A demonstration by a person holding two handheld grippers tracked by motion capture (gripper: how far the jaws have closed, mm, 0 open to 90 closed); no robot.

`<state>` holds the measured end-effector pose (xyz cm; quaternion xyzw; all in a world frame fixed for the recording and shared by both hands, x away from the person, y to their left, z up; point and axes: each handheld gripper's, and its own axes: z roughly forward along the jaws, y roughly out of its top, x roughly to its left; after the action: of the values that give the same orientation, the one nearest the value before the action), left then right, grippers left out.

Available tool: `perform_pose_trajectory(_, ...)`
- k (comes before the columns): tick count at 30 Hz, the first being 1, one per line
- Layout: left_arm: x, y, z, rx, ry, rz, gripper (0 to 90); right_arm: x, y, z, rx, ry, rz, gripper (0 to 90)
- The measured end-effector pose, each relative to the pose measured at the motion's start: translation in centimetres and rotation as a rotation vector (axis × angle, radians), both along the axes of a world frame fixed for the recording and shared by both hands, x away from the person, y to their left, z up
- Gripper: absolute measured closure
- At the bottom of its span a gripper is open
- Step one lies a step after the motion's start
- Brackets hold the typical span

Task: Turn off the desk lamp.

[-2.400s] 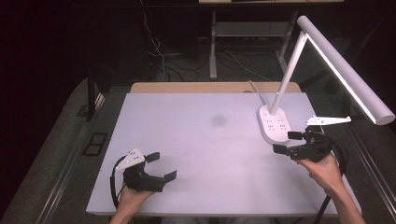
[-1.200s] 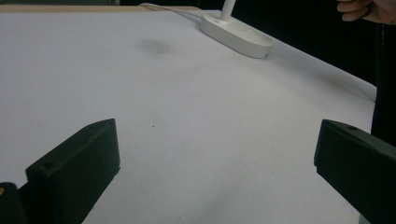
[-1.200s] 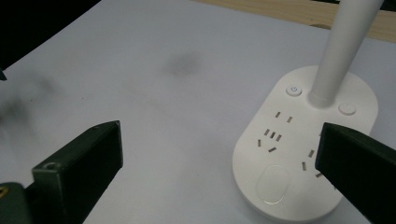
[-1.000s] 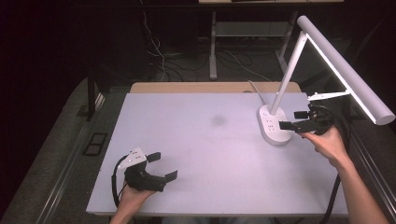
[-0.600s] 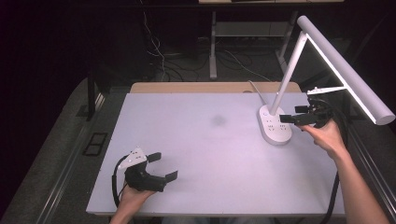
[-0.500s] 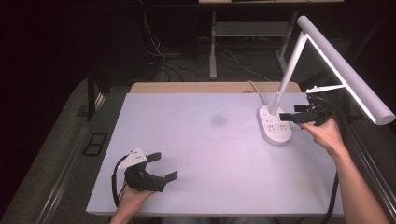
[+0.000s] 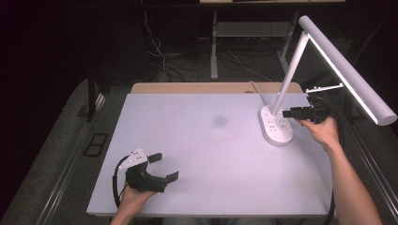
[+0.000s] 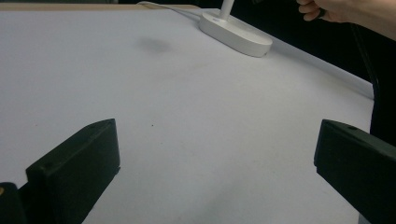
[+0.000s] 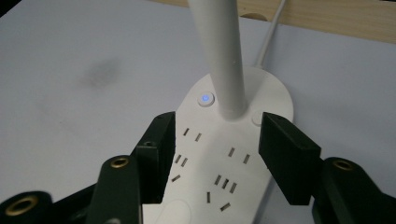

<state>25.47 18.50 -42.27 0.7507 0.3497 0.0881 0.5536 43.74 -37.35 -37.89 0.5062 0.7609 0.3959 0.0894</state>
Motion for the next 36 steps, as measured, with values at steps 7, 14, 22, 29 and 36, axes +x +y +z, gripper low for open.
perform_pose_trajectory(7,0.1,-0.1,0.0,-0.002,0.001,-0.008,0.0,1.0,-0.3,-1.4,0.012,0.025,-0.053,67.9)
perform_pose_trajectory(14,0.1,-0.1,-0.1,-0.006,0.005,-0.009,0.0,1.9,-0.4,-2.1,0.021,0.02,-0.105,84.8)
perform_pose_trajectory(22,0.1,-0.1,-0.1,-0.001,0.005,-0.016,0.0,2.5,-0.7,-2.9,0.057,0.042,-0.177,90.0)
perform_pose_trajectory(29,0.2,0.0,-0.1,-0.002,0.008,-0.011,0.0,3.0,-0.4,-3.8,0.054,0.062,-0.184,90.0)
perform_pose_trajectory(36,0.2,0.0,-0.2,0.005,0.009,-0.009,0.0,3.7,-0.2,-4.7,0.074,0.09,-0.207,90.0)
